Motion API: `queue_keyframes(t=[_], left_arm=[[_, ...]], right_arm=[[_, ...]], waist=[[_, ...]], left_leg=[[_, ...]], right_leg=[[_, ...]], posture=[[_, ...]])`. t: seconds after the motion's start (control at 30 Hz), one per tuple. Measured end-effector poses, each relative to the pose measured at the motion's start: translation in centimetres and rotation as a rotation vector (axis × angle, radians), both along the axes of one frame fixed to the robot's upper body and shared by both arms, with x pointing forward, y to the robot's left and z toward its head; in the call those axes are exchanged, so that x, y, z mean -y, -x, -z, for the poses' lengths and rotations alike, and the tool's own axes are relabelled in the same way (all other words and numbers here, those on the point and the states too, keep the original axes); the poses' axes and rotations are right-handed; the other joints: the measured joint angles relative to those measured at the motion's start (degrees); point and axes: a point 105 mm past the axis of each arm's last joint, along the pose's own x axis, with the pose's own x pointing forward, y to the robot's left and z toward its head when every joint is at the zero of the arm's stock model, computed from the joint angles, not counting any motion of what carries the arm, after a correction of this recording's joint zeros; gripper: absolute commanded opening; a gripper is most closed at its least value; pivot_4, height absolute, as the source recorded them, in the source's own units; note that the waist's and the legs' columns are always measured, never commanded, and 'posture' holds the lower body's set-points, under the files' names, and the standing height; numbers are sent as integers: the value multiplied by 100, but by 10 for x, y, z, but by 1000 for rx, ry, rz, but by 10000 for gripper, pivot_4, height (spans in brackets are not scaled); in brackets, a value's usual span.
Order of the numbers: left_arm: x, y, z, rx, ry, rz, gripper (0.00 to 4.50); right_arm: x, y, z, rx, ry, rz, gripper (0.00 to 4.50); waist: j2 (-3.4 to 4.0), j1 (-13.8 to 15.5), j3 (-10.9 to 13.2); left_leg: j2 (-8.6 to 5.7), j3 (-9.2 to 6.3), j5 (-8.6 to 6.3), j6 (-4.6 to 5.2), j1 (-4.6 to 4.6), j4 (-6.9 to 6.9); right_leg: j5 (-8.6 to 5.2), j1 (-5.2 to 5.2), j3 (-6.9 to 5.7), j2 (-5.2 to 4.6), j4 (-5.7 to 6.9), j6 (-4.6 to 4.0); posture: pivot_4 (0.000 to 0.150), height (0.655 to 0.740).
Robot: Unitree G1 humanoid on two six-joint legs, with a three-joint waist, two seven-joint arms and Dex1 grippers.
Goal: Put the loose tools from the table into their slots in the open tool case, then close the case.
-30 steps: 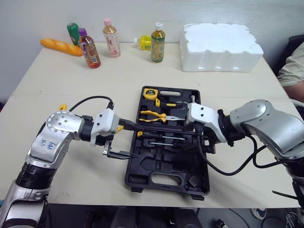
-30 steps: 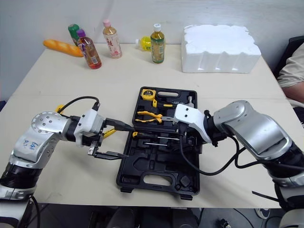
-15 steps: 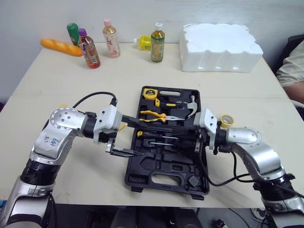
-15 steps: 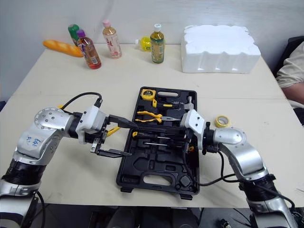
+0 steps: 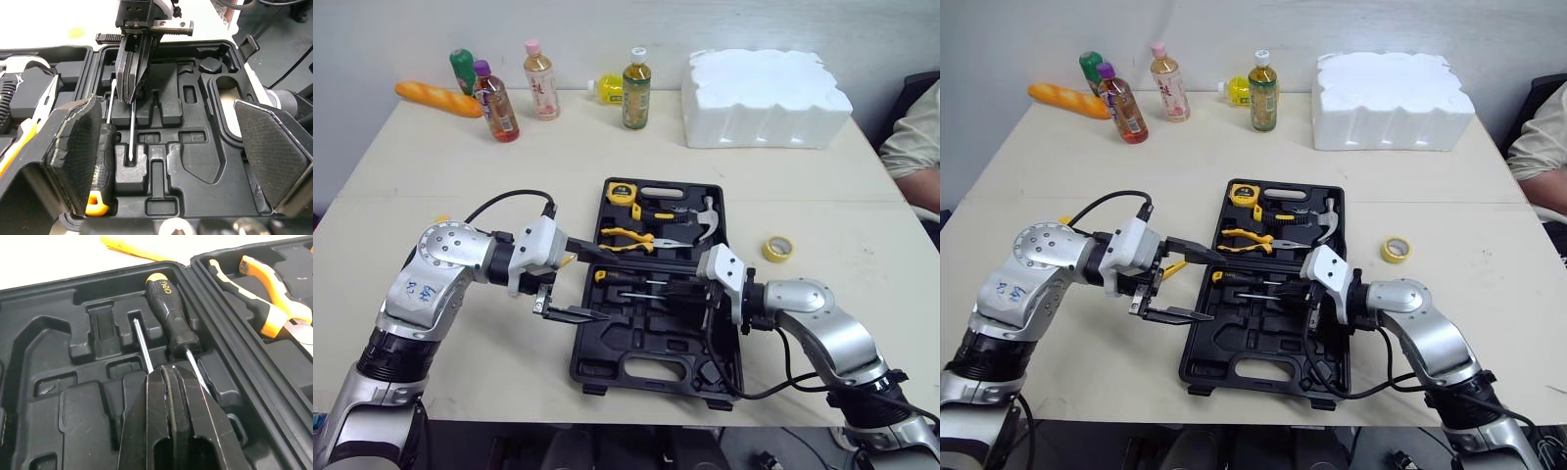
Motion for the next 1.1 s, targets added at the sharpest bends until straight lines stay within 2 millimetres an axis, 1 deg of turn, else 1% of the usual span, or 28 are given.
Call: queue_keyframes(t=[0.2, 0.27, 0.33, 0.37, 0.47, 0.6, 0.67, 0.73, 0.8, 0.83, 0.87, 0.93, 0.97, 1.0, 1.07, 1.1], left_arm=[[3, 0, 0, 1, 1, 6, 45000], [5, -1, 0, 5, -6, 14, 45000], [7, -2, -2, 14, -7, 20, 45000], [8, -2, -4, 22, -7, 24, 45000], [8, -2, -4, 21, -9, 24, 45000], [8, -4, -2, 10, 1, 17, 45000], [9, -6, 0, -18, 18, 6, 45000], [5, -8, 12, -107, 50, -40, 45000], [0, -8, 24, -165, 55, -81, 45000], [-3, -8, 26, -181, 69, -109, 45000], [-9, -11, 24, -190, 106, -158, 45000], [-19, -16, 17, -177, 167, -235, 45000], [-24, -19, 14, -168, 193, -277, 45000], [-33, -22, 12, -153, 224, -339, 45000], [-65, -20, 24, -182, 270, -502, 45000], [-89, -16, 34, -253, 317, -618, 45000]], right_arm=[[1, 3, 11, -33, 24, 2, 617], [2, 3, 17, -42, 1, 25, 617], [1, 1, 19, -51, -22, 41, 617], [2, 1, 20, -67, -48, 56, 617], [6, 1, 20, -106, -84, 87, 617], [8, 1, 19, -82, -70, 86, 617], [9, 0, 15, -73, -81, 88, 617], [8, 2, 10, -134, -138, 107, 617], [7, 5, -1, -144, -179, 108, 617], [6, 4, -12, -126, -198, 118, 617], [8, 2, -28, -86, -222, 138, 617], [17, -2, -49, -25, -245, 180, 617], [25, -4, -57, 3, -247, 211, 617], [38, -4, -64, 23, -239, 249, 617], [81, 0, -66, 26, -180, 359, 617], [110, 3, -67, 8, -157, 440, 3350]], waist=[[-16, 6, -11], [-42, 6, -27], [-45, 7, -29], [-45, 6, -29], [-42, 7, -31], [-42, 9, -31], [-42, 13, -31], [-33, 11, -25], [-22, -3, -18], [-21, -12, -17], [-19, -14, -16], [-19, 5, -16], [-19, 11, -16], [-18, 21, -16], [-11, 43, -15], [-13, 53, -14]], left_leg=[[0, -1, -1, 2, 28, -3], [0, -1, -3, 1, 62, -14], [3, -3, -13, 5, 103, -16], [3, -5, -17, 8, 113, -16], [2, -7, -17, 9, 112, -12], [2, -9, -17, 8, 111, -12], [2, -9, -17, 8, 109, -11], [2, -13, -17, 8, 96, -11], [3, -17, -16, 6, 80, -12], [3, -17, -16, 4, 75, -13], [3, -16, -14, 1, 69, -12], [2, -17, -12, -3, 67, -12], [2, -18, -12, -3, 68, -12], [1, -19, -13, -2, 68, -14], [-1, -18, -23, 6, 69, -22], [1, -18, -30, 11, 63, -22]], right_leg=[[0, 30, 0, 0, -3, 0], [0, 59, 1, 0, -11, 0], [0, 110, -2, 1, -31, 0], [0, 125, -2, 0, -62, 0], [0, 126, -1, -2, -64, 1], [1, 126, -2, -3, -64, 2], [1, 125, -2, -4, -64, 3], [2, 114, -3, -5, -55, 4], [2, 99, -4, -4, -45, 4], [2, 86, -1, -2, -39, 4], [2, 72, 4, -2, -25, 4], [2, 66, 3, -3, -25, 4], [2, 67, 3, -4, -26, 4], [2, 70, 2, -4, -34, 4], [2, 75, 2, -9, -41, 4], [2, 75, 0, -8, -52, 4]], posture=[[1500, 7400], [1500, 7400], [1500, 7400], [1500, 7400], [1500, 7400], [1500, 7400], [1500, 7400], [1500, 7400], [1500, 7400], [1500, 7400], [1500, 7400], [1500, 7400], [1500, 7400], [1500, 7400], [1500, 7400], [1500, 7400]])
